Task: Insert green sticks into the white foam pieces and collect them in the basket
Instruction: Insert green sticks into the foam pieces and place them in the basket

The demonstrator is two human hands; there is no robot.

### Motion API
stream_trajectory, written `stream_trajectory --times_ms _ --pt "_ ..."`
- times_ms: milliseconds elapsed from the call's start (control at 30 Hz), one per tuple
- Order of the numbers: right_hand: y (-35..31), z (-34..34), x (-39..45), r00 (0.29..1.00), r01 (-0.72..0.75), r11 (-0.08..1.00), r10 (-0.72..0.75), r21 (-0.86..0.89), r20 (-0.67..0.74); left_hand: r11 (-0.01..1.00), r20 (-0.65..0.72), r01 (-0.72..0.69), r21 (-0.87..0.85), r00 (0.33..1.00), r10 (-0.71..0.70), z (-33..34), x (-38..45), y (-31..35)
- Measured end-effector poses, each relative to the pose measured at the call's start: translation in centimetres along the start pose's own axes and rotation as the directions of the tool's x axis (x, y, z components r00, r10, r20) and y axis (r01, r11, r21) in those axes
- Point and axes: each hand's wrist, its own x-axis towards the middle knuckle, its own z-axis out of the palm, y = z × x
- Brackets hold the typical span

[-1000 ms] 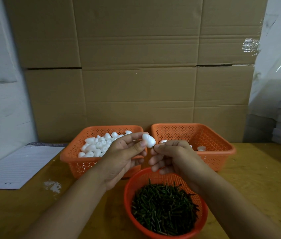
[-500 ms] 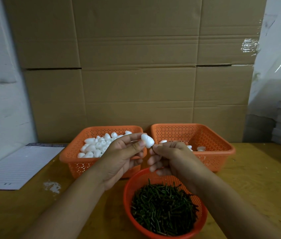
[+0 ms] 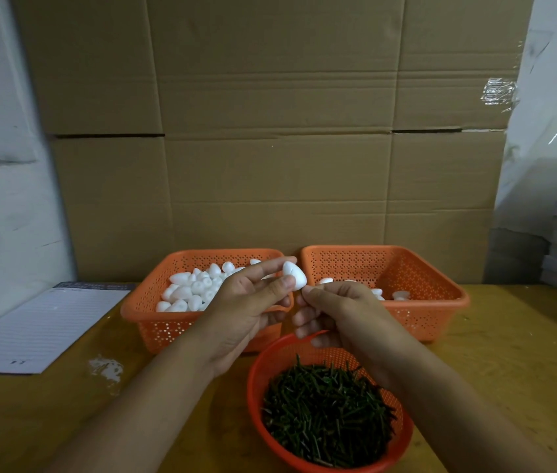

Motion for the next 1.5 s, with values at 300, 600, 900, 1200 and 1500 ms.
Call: stream_trajectory --times_ms 300,600,900,1200,1500 --pt "-0.02 -0.09 0.12 0.997 -0.069 0.992 0.067 0.106 0.024 0.999 -0.010 -0.043 0.022 0.999 0.043 0.06 0.18 -0.28" --pt "-0.11 0.11 0.02 0.999 -0.034 0.989 0.028 0.142 0.042 0.999 -0.010 -0.021 -0.042 1.000 0.020 0.12 0.17 0.05" --pt "0.13 0.15 -0.12 0.999 0.048 0.999 -0.048 0.011 -0.020 0.999 -0.058 0.000 -0.048 0.998 -0.003 0.27 0.12 0.11" --pt "0.01 0.10 -0.20 0.999 0.003 0.998 -0.005 0.060 0.039 0.998 0.006 -0.028 0.055 1.000 0.028 -0.23 0.05 0.30" --pt "0.18 0.04 0.16 0.996 -0.050 0.979 0.035 0.197 0.078 0.997 0.035 -0.068 0.028 0.997 0.067 -0.14 0.24 -0.07"
